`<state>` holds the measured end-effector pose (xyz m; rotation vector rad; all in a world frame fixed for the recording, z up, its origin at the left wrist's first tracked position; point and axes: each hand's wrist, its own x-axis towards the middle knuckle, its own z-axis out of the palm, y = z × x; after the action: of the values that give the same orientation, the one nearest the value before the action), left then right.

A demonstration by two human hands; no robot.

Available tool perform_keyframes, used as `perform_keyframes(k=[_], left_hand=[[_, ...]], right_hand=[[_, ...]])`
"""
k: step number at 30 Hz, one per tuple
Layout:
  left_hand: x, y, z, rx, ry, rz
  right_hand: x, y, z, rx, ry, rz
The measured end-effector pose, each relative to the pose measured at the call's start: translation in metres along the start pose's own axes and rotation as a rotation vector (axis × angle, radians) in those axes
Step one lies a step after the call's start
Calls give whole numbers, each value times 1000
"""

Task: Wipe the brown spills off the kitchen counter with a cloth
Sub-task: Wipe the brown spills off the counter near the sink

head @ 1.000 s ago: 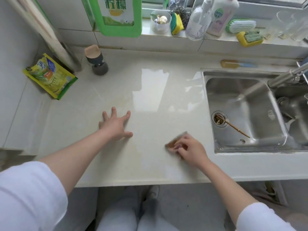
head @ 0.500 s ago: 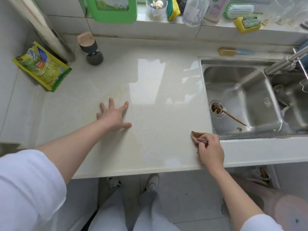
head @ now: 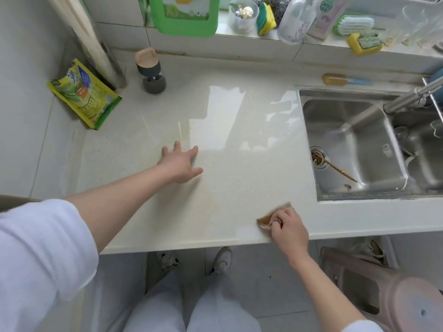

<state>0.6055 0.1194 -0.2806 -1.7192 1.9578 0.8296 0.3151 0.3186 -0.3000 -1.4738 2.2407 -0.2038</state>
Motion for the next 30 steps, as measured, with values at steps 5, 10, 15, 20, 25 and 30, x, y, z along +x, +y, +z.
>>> perform_keyframes(k=[5,10,15,20,25,30], left_hand=[[-9,-47,-1,46,170,40],[-7,-109,-11,58,136,-109],[-3,-122,-9,41,49,-120],[-4,-122,-12,47,53,-107],[-5,-122,-7,45,61,-119],[-4,-121,-8,39,61,-120]], right_hand=[[-43,-121,68,38,-274,-523],[-11,-121,66,141,-225,-582],[19,-105,41,241,111,102],[-29,-173,74,85,-475,-698],[26,-139,45,392,98,145],[-22,-195,90,148,-265,-448]])
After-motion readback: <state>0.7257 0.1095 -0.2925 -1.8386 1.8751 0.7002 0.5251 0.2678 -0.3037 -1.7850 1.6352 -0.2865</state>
